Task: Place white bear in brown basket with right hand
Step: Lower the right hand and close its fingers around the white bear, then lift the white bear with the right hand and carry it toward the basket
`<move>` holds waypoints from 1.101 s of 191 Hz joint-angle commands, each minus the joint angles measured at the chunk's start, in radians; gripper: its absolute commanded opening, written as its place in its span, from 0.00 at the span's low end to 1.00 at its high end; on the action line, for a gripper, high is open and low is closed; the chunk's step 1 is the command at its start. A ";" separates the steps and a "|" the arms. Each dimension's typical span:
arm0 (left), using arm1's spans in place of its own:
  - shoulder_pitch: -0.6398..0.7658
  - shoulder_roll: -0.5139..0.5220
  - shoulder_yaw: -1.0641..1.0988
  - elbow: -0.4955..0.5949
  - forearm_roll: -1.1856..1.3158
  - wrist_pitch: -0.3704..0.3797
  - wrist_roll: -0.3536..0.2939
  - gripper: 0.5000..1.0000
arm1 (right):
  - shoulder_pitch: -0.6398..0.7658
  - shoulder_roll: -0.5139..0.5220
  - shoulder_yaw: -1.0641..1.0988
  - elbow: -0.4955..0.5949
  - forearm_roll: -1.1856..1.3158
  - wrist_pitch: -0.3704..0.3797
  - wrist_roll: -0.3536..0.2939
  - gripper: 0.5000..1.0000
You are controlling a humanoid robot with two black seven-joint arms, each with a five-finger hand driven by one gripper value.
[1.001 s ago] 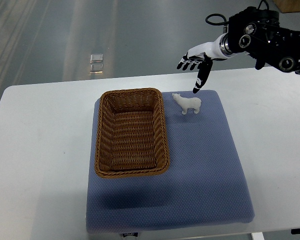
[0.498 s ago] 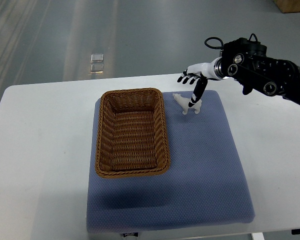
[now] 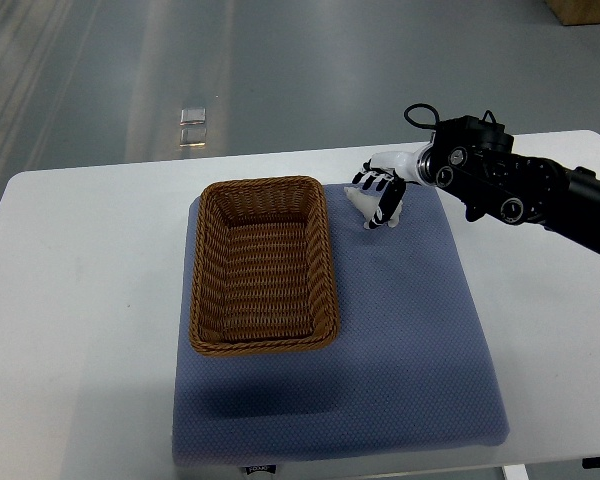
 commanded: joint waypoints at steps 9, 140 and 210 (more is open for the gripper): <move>0.000 0.000 0.000 0.000 0.000 0.000 0.000 1.00 | -0.008 0.011 0.000 -0.001 -0.007 -0.013 0.000 0.54; 0.000 0.000 -0.001 0.001 0.000 0.000 0.000 1.00 | 0.106 -0.074 -0.002 0.081 0.012 0.038 -0.001 0.00; 0.000 0.000 0.000 -0.005 0.000 0.000 0.000 1.00 | 0.370 -0.290 -0.012 0.289 0.092 0.191 -0.003 0.00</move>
